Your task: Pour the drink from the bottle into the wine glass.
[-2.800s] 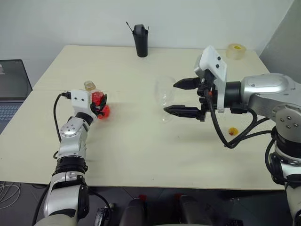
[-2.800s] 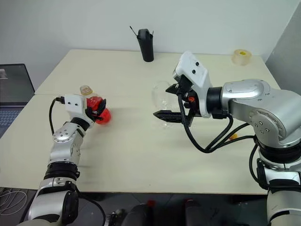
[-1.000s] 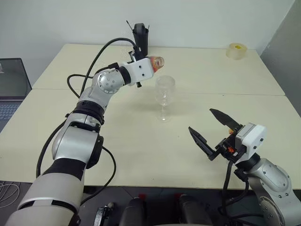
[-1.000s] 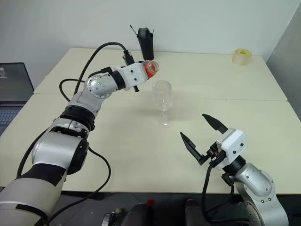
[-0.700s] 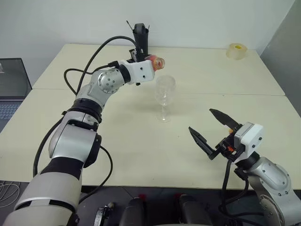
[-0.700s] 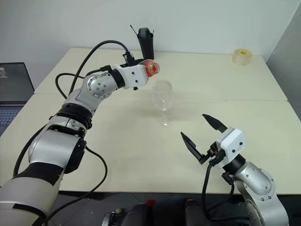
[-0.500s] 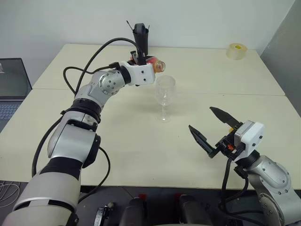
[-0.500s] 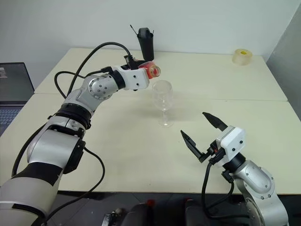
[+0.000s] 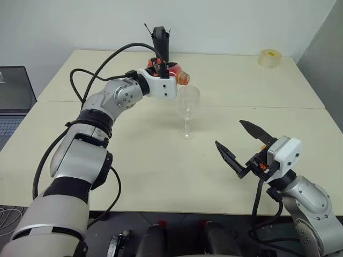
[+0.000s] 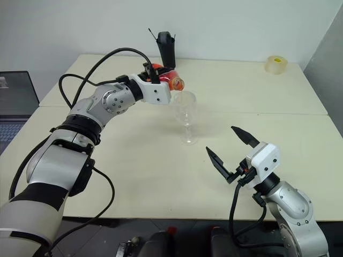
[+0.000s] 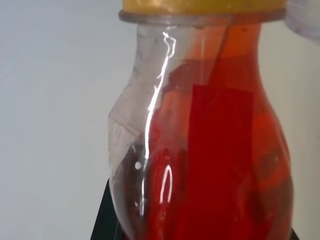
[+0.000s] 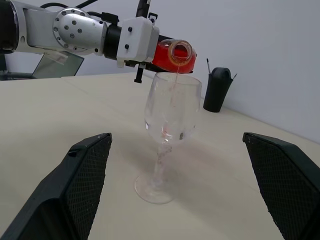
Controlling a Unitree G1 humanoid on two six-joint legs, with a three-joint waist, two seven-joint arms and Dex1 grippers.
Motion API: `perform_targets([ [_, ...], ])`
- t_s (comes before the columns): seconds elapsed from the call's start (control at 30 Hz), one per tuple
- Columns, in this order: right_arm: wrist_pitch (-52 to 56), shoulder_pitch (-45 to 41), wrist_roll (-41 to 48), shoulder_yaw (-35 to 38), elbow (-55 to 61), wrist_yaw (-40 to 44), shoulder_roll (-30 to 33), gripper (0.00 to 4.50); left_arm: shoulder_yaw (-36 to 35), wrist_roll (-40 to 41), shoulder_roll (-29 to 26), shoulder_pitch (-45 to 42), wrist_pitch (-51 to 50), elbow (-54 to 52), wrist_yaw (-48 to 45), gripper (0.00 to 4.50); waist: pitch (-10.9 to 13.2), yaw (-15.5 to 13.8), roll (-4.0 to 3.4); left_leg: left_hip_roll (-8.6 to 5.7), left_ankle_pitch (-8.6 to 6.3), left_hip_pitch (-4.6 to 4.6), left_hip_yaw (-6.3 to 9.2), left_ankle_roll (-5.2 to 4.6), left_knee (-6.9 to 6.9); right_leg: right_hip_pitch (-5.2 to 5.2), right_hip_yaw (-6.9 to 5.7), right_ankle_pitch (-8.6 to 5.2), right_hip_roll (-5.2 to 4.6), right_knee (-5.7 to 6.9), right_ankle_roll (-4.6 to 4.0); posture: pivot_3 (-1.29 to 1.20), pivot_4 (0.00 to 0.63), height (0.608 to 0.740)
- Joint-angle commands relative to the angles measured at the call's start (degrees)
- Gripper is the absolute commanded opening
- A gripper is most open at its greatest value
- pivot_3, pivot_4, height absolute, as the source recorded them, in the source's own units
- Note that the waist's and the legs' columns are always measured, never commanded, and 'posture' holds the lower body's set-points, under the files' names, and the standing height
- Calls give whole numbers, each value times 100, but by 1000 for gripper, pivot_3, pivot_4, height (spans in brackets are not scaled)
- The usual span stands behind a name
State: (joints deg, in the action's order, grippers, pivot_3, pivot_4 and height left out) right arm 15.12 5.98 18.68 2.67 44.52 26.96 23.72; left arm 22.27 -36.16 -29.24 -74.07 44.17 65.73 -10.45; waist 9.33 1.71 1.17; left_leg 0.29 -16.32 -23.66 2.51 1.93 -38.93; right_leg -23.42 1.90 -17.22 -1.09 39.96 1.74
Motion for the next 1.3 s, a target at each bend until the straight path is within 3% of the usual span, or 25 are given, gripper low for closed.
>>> perform_targets([
  [0.03, -76, -36, -29, 4, 122, -52, 14, 4500, 20, -56, -123, -307, 89, -109, 254, 1043, 0, 0, 0, 0, 0, 0, 0, 0, 0, 0, 0, 0, 0, 0, 0, 0, 150, 740],
  [1.3, -145, -42, -51, -15, 5, 59, 21, 4500, 487, -715, -354, -567, 166, 16, 1204, 1043, 0, 0, 0, -5, 1, 0, 0, 2, -1, 0, 0, 0, -3, 2, 0, 0, 150, 740],
])
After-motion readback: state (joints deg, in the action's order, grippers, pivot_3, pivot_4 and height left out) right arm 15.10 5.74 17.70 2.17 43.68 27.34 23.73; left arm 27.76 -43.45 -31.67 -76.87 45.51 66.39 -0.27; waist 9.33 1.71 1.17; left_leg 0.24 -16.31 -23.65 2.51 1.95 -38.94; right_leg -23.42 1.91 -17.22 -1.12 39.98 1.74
